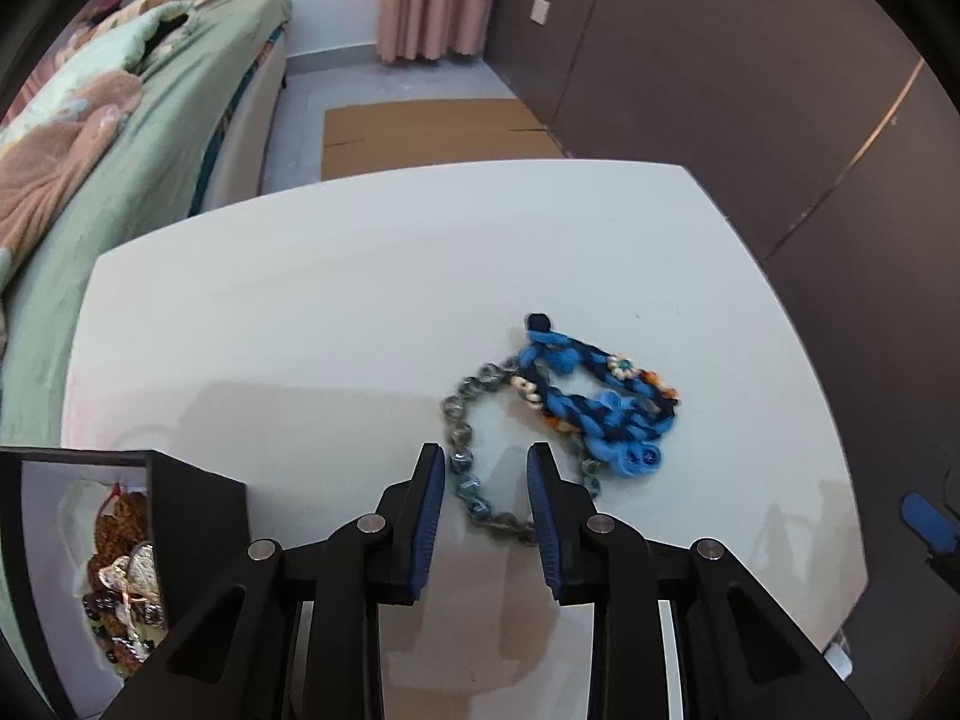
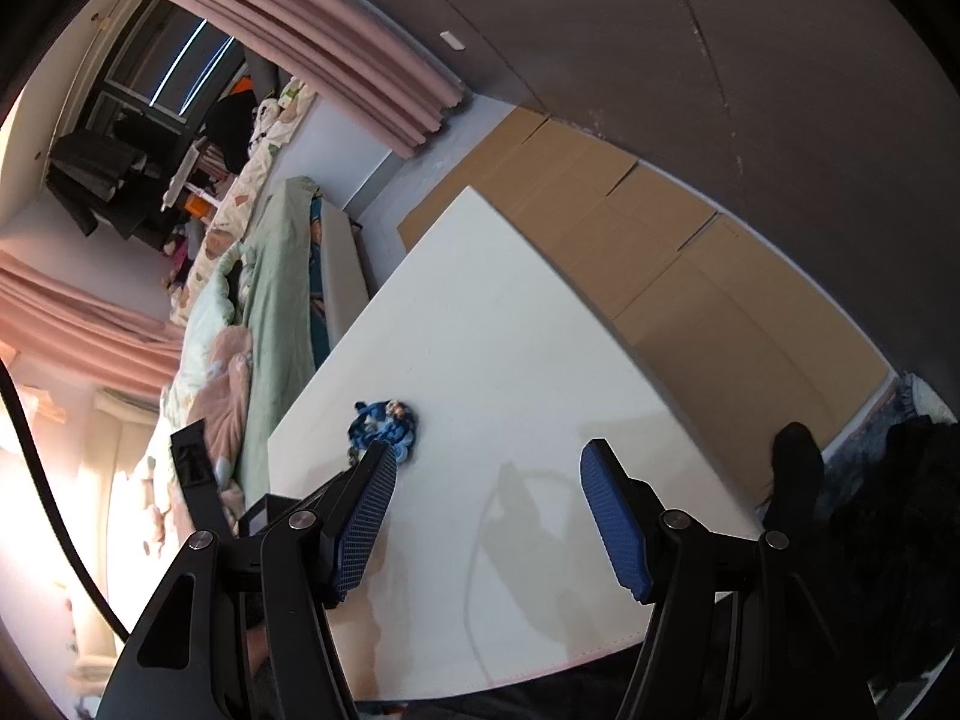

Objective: Organize jewelry
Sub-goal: 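Grasp the grey bead bracelet with the left gripper, then carry the grey bracelet to the box with left while right grasps the blue braided bracelet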

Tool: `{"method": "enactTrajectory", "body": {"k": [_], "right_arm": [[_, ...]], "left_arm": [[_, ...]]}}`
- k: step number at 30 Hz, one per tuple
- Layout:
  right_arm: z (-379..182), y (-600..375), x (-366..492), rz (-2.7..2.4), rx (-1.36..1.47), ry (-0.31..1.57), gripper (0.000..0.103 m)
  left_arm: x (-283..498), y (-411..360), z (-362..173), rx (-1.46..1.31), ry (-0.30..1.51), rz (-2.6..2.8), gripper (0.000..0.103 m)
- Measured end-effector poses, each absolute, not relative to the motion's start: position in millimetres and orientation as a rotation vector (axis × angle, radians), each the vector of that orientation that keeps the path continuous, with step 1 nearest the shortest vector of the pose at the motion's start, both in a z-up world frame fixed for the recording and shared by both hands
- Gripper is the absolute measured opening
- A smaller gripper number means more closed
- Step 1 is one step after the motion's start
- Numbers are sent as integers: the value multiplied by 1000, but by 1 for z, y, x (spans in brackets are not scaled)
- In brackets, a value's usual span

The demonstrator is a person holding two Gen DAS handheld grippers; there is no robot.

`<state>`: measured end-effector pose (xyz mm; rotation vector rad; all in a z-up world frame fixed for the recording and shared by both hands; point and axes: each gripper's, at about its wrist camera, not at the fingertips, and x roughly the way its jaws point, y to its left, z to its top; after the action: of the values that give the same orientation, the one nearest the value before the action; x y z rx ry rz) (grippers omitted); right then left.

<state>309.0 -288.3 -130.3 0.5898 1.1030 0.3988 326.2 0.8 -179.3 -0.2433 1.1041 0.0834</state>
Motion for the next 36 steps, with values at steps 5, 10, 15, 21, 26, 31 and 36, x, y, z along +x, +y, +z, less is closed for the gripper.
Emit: {"method": "enactTrajectory", "body": {"k": [5,10,15,21,26,31,36], "right_arm": [[-133,-277,312,409,565,1119,65],[-134,-259,318,442,548,1132,65],[-143,-246,320,452,537,1158,65],[-145,-231,324,444,515,1161,65],[-150,-205,332,443,472,1171,64],[-154,-178,340,438,418,1177,62],[-159,-167,354,432,397,1189,58]], "left_arm": [[324,0,-180,-232,1106,78,9],[310,-2,-159,-253,1044,18,9],[297,4,-128,-285,978,-30,9],[280,18,-100,-315,916,-54,9],[264,37,-86,-335,881,-39,9],[246,61,-75,-347,853,-9,9],[231,84,-67,-363,832,33,9]]}}
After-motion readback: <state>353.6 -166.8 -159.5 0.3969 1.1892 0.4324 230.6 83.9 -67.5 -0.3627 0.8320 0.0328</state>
